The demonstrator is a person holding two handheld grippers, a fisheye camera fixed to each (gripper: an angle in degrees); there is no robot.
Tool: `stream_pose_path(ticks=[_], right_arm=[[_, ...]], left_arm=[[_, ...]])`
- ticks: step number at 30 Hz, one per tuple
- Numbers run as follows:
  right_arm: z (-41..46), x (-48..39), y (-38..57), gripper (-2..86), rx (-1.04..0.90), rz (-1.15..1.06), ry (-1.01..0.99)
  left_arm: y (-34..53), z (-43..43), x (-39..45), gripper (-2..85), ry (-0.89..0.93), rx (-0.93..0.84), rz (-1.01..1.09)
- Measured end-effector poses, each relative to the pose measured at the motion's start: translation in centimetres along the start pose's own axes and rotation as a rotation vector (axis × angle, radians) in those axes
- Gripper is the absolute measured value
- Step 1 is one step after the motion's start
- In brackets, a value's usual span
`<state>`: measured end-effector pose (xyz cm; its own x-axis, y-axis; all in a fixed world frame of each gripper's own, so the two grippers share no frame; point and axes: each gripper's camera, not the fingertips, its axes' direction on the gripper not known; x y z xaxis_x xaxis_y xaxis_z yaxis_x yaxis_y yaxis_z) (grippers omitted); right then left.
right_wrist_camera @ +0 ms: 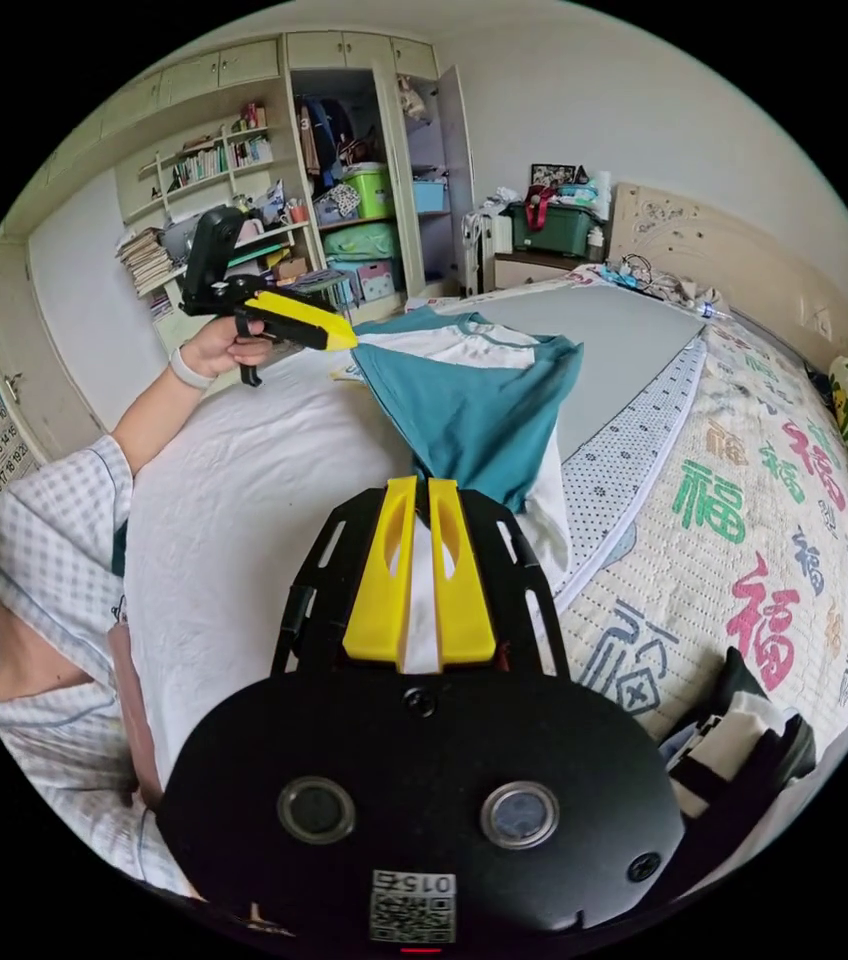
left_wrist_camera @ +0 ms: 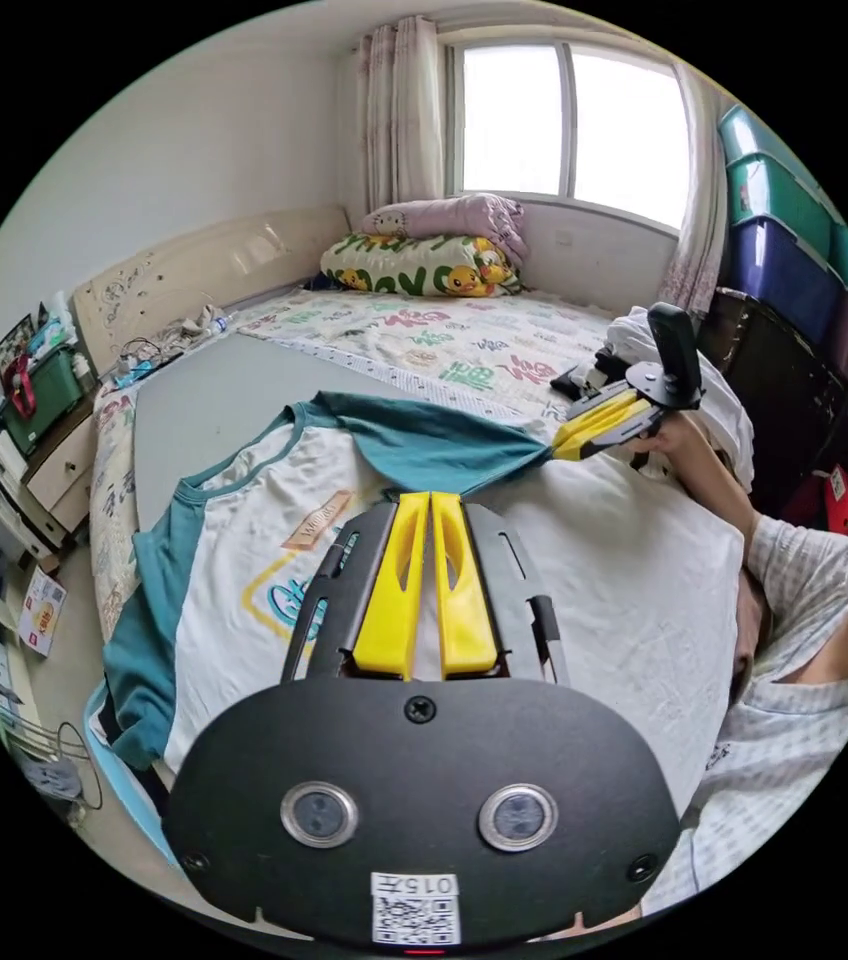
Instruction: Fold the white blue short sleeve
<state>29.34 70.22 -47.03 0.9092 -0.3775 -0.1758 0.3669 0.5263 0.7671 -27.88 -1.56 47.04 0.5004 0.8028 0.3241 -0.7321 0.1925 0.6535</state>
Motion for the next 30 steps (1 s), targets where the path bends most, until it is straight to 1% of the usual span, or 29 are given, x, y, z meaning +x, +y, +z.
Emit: stream_pose_path(ticks=[4,6,8,11,13,15,16,17,20,23,25,28,30], right_arm=[[1.1,-0.7,2.5,4.4,-0.033,-0.03,-0.013],[1.1,-0.6,3.6,5.1,-0.009,-0.018,0.005],[0.7,0.2,5.0,5.3,0.065,0.039,0.063],[0.9,1.3,6.5,5.5,0.117,0.113,0.139],[1.2,1.8,7.3,7.1,0.132,0.131,0.126],[1.7,1.7,7.6,8.1,0.132,0.11,0.081],[2.3,1.0,7.7,8.6,0.122,0.063,0.044],[2.9,0.1,7.8,8.9,0.106,0.007,0.013],[5.2,-2.2,7.8,9.5,0.015,-0.119,-0.001],[7.4,-3.4,7.9,9.4,-0.073,-0.204,-0.026],[8.2,-3.6,7.9,8.6,-0.097,-0.212,-0.026],[9.6,-3.5,7.6,4.4,-0.112,-0.199,0.022],[10.2,-3.7,7.4,3.5,-0.112,-0.208,0.03]], left_arm=[[0.2,0.0,0.0,0.0,0.099,-0.093,0.087],[0.5,0.0,-0.2,0.0,0.143,-0.13,0.119],[1.0,0.3,-0.7,0.2,0.177,-0.165,0.133],[1.5,-0.2,-1.8,0.6,0.217,-0.157,0.12],[1.9,-1.0,-2.3,1.2,0.23,-0.117,0.108],[2.0,-1.8,-2.7,1.9,0.217,-0.042,0.084],[2.0,-2.0,-2.5,2.4,0.21,0.002,0.088],[1.9,-1.6,-2.1,3.0,0.21,0.009,0.098],[1.3,0.4,-1.3,5.4,0.176,-0.028,0.1],[1.2,2.7,-1.0,6.2,0.19,-0.097,0.105],[1.1,3.6,-0.8,6.4,0.196,-0.133,0.106],[1.0,4.6,-0.1,6.3,0.139,-0.196,0.112],[0.9,5.0,0.2,5.7,0.112,-0.225,0.106]])
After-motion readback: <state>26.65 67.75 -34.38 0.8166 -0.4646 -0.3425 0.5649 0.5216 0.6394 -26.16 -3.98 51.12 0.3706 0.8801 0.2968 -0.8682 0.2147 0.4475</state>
